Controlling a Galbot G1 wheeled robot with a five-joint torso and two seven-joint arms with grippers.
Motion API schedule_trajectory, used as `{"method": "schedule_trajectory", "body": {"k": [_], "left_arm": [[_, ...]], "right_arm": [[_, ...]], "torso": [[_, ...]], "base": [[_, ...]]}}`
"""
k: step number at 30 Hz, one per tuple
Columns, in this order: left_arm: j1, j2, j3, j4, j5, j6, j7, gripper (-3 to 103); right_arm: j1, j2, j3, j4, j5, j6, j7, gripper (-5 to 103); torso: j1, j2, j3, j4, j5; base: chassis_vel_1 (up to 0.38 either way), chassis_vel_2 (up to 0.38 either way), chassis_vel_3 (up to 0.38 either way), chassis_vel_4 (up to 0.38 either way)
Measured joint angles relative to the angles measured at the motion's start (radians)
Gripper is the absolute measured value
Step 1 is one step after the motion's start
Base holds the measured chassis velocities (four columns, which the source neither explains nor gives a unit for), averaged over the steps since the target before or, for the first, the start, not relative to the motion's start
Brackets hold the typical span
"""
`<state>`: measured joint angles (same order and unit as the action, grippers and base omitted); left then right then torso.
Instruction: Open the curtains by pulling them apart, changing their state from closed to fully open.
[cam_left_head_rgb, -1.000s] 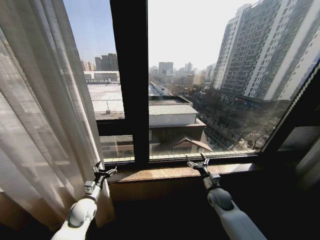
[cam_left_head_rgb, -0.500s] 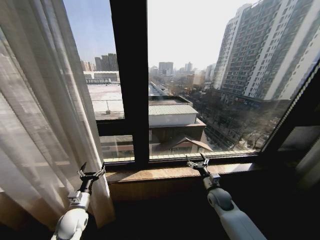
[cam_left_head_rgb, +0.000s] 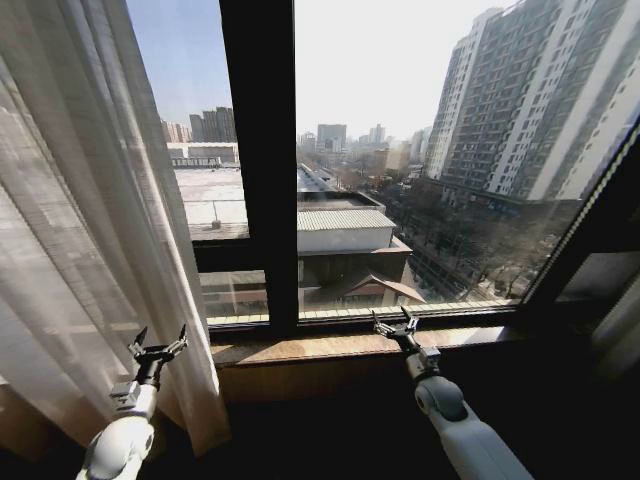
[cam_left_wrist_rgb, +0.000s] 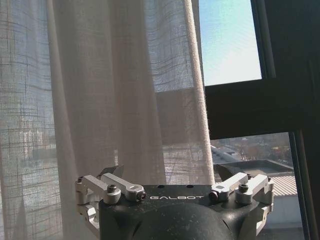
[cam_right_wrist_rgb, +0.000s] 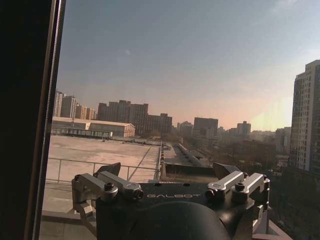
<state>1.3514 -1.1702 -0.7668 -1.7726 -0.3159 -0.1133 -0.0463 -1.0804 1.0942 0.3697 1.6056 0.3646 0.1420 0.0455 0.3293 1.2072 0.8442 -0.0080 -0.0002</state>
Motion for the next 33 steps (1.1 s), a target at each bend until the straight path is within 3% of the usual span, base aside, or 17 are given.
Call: {"method": "schedule_trajectory", "body": {"k": [8, 16, 28, 33], "left_arm": [[-0.049, 0.01, 0.036, 0.062, -0.005, -0.001, 0.006, 100], [-0.175, 0.062, 0.157, 0.209, -0.02, -0.006, 0.009, 100], [-0.24, 0.088, 0.148, 0.294, -0.031, -0.004, -0.005, 100], [-0.251, 0.095, 0.145, 0.308, -0.036, -0.011, 0.015, 100]], "right_arm": [[0.0, 0.0, 0.0, 0.0, 0.0, 0.0, 0.0, 100], [0.0, 0.0, 0.0, 0.0, 0.0, 0.0, 0.0, 100], [0.0, 0.0, 0.0, 0.0, 0.0, 0.0, 0.0, 100], [0.0, 0.0, 0.0, 0.0, 0.0, 0.0, 0.0, 100]], "torso": [[0.001, 0.0, 0.0, 0.0, 0.0], [0.0, 0.0, 0.0, -0.0002, -0.0001], [0.0, 0.0, 0.0, 0.0, -0.0001], [0.0, 0.0, 0.0, -0.0001, 0.0]], "base": [[-0.085, 0.078, 0.086, -0.077], [-0.017, 0.017, 0.031, -0.015], [0.0, 0.0, 0.0, 0.0], [0.0, 0.0, 0.0, 0.0]]}}
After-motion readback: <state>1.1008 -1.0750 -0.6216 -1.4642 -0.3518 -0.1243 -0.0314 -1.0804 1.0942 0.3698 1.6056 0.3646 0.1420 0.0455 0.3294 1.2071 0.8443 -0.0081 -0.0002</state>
